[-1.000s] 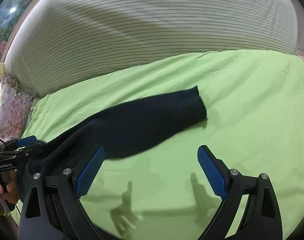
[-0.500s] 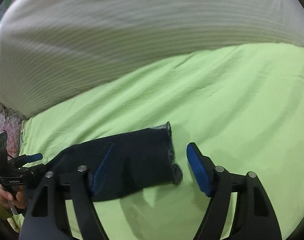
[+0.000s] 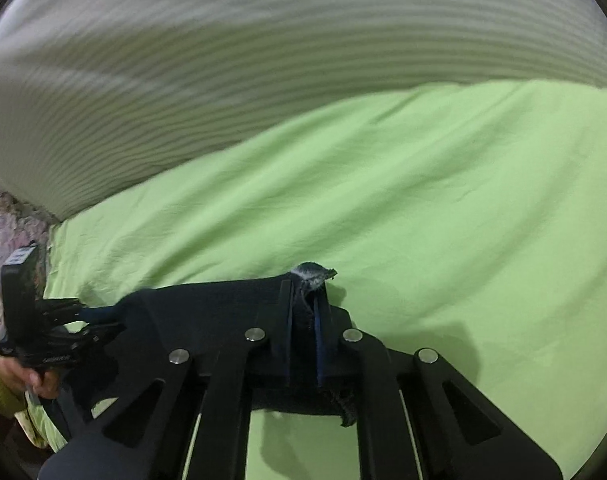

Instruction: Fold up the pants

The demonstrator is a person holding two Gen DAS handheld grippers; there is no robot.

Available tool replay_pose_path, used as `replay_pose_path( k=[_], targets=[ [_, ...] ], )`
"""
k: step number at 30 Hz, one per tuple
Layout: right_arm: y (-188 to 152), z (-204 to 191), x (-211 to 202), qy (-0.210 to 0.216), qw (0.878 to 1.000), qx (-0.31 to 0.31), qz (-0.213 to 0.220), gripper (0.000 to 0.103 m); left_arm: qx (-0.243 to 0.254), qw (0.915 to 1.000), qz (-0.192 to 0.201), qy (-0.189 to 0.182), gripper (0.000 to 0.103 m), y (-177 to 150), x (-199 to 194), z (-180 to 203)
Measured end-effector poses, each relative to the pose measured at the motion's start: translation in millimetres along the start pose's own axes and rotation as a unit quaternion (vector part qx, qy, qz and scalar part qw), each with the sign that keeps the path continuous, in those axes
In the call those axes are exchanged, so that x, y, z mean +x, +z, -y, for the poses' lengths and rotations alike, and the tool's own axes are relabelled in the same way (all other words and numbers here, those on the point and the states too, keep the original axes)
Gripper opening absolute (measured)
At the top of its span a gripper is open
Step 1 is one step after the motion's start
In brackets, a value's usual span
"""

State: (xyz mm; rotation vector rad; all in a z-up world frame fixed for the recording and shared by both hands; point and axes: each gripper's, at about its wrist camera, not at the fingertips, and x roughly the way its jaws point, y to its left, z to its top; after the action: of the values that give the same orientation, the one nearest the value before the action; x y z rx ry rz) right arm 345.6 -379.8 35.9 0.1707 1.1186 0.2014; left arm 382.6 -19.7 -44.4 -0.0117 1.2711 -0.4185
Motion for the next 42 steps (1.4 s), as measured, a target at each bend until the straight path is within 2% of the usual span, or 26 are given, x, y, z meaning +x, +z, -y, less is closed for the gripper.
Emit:
replay_pose_path(
  k=[2, 6, 12, 21, 26, 35, 42],
  targets=[
    [-4.6, -4.2, -14.5, 0.008, 1.000, -0.006, 0.011, 0.009, 0.002, 1.0000, 0.003, -0.004, 0.008, -5.8, -8.5, -2.9],
    [-20.4, -4.0, -43.3, 0.024, 0.999, -0.010, 0.027, 0.009, 0.012, 0.9996, 0.015, -0.022, 0.005, -13.3, -26.9, 8.2],
    [-62.4, 7.5, -80.5, 0.034, 0.999, 0.007, 0.040, 0.009, 0.041, 0.9966, 0.043, -0.056, 0.004, -30.9, -58.7, 39.8],
    [-119.3, 1.8, -116.6, 0.055, 0.997, 0.008, 0.054, 0.008, 0.055, 0.9924, 0.045, -0.101, 0.003, -96.0, -89.9, 75.7],
    [-150.5, -5.8, -135.1, 0.049, 0.998, -0.009, 0.044, 0.008, 0.049, 0.9917, 0.042, -0.111, 0.003, -128.7, -95.5, 102.6],
    [-213.1, -10.4, -175.6, 0.027, 0.998, -0.033, 0.034, 0.007, 0.044, 0.9911, 0.036, -0.121, 0.003, -178.8, -95.7, 120.8],
    [-250.9, -11.4, -185.4, -0.004, 0.998, -0.057, 0.013, 0.007, 0.055, 0.9909, 0.034, -0.118, 0.003, -207.3, -97.4, 132.7]
  ],
)
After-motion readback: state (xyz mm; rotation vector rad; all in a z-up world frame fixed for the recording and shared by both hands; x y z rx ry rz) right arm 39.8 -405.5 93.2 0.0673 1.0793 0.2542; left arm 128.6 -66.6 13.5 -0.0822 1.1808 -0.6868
